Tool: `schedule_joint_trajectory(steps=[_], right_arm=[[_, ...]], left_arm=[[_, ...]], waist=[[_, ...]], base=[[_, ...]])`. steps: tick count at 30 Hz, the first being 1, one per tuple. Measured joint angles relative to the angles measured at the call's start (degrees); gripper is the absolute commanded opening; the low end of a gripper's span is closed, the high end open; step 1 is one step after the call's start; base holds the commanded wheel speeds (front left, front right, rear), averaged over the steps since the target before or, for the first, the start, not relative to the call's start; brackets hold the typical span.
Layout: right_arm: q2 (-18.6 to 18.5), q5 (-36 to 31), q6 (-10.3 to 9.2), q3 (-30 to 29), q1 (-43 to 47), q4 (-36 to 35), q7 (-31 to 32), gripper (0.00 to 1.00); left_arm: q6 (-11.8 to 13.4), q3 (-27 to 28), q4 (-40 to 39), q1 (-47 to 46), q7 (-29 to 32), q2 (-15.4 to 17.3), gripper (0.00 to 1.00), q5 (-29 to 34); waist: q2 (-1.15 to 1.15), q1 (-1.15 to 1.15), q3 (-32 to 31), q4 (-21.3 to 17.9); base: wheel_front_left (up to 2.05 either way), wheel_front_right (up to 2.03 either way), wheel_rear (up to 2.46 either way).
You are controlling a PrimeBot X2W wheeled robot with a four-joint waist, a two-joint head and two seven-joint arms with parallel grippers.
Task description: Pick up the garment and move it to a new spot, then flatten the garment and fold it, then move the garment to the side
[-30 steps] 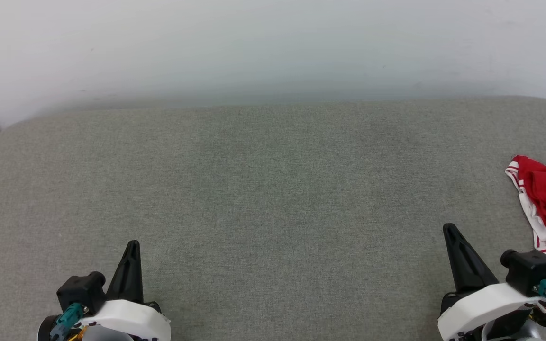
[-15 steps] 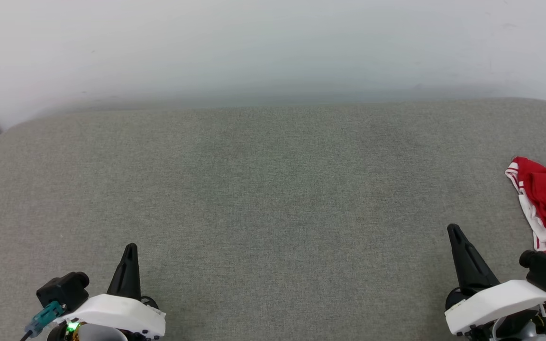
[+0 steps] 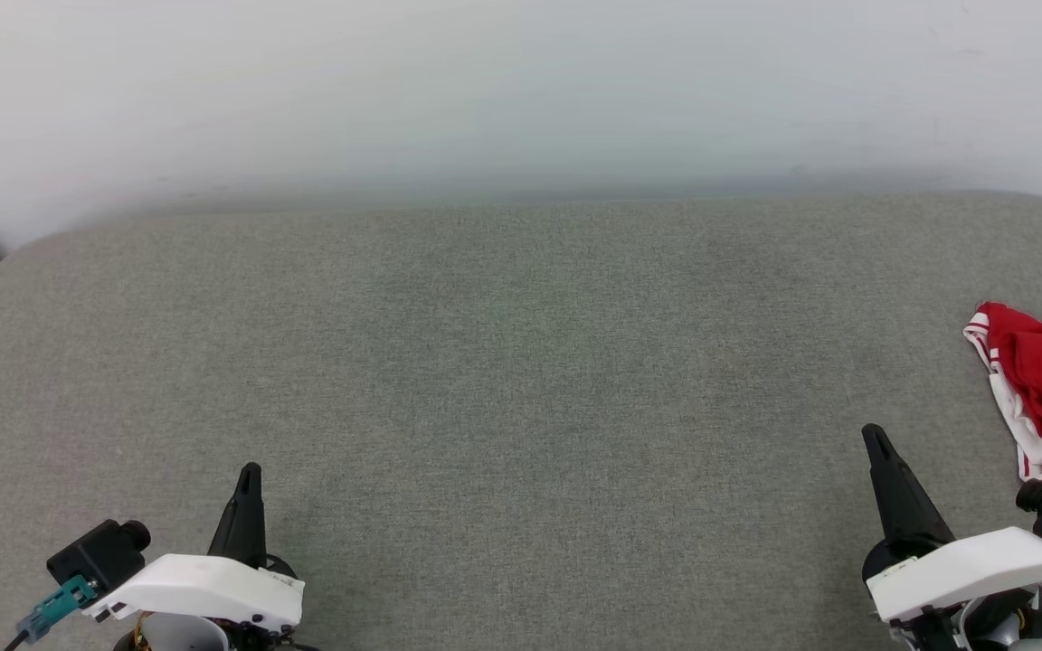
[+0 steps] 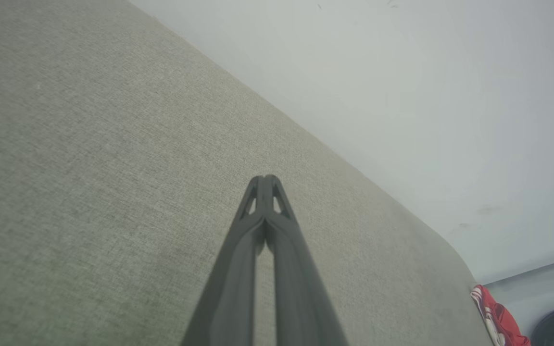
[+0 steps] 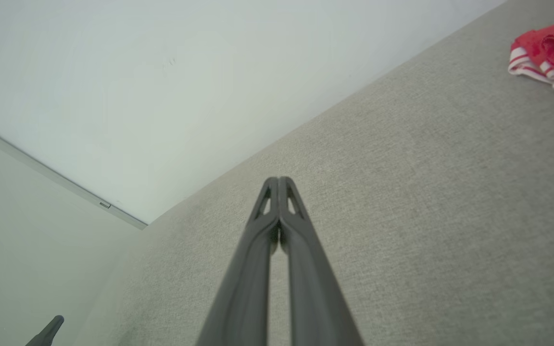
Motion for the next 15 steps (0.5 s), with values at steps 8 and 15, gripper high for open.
schedule_joint_trajectory(steps=[8,15], right_arm=[[-0.02,6.58,0.00,-0.43,-0.53,1.02,0.47,0.00],[-0.03,11.76,0.00,-0.80,-1.20,1.75,0.97,0.00]], left_arm=[[-0.63,1.08,0.16,-0.39,1.52,-0.64,0.00,-5.58],[-1.38,2.00,0.26,-0.62,2.80,-1.29,0.00,-9.99]], waist=[[0.00,0.00,-0.17,0.05],[0.00,0.00,-0.32,0.08]], base=[[0.00,0.00,0.00],[0.00,0.00,0.00]])
